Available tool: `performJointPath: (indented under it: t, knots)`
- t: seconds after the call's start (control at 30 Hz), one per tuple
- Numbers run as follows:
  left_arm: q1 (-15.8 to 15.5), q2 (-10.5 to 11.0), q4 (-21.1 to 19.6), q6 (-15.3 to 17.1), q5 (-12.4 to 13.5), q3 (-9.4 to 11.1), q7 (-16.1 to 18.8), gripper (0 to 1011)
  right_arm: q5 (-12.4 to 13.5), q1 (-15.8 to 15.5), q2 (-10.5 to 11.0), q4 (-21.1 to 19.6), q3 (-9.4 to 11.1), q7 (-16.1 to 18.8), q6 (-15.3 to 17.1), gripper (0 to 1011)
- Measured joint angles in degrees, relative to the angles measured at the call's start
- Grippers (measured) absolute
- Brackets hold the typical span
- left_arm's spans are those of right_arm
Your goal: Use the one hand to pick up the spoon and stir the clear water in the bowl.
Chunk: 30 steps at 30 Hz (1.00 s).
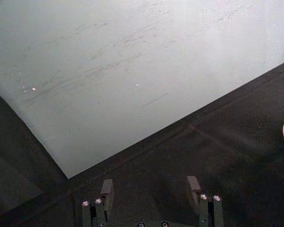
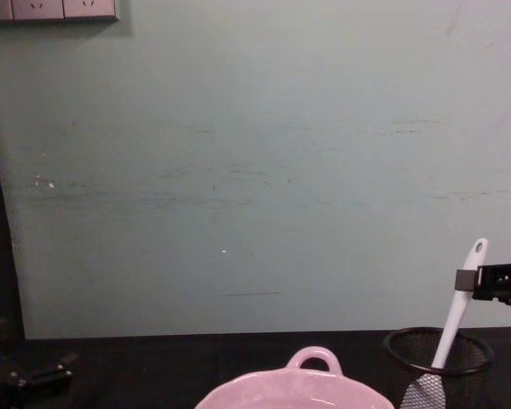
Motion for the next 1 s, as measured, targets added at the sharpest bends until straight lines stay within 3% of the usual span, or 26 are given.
performJointPath:
  t: [0.2, 0.27, 0.3, 0.43, 0.6, 0.8, 1.0]
  knots:
    - [0.0, 0.0, 0.0, 0.0, 0.0, 0.0, 0.0, 1011, -0.1, 0.0, 0.0, 0.0, 0.0, -0.1, 0.0, 509]
    - [0.0, 0.0, 0.0, 0.0, 0.0, 0.0, 0.0, 1011, -0.1, 0.0, 0.0, -0.1, 0.0, -0.1, -0.1, 541]
    - [0.0, 0.0, 0.0, 0.0, 0.0, 0.0, 0.0, 1011, -0.1, 0.0, 0.0, -0.1, 0.1, -0.1, -0.1, 609]
    - [0.0, 0.0, 0.0, 0.0, 0.0, 0.0, 0.0, 1011, -0.1, -0.1, -0.1, -0.1, 0.1, -0.1, -0.1, 684]
    - [0.0, 0.0, 0.0, 0.0, 0.0, 0.0, 0.0, 1011, -0.3, -0.1, 0.1, -0.3, 0.0, -0.3, -0.3, 861]
    - [0.0, 0.0, 0.0, 0.0, 0.0, 0.0, 0.0, 1011, -3.5, -1.8, 2.6, -4.4, -1.5, -3.4, -3.9, 1004]
    - [0.0, 0.0, 0.0, 0.0, 0.0, 0.0, 0.0, 1011, -7.2, -5.4, 6.0, -10.0, -1.4, -6.9, -7.4, 1004]
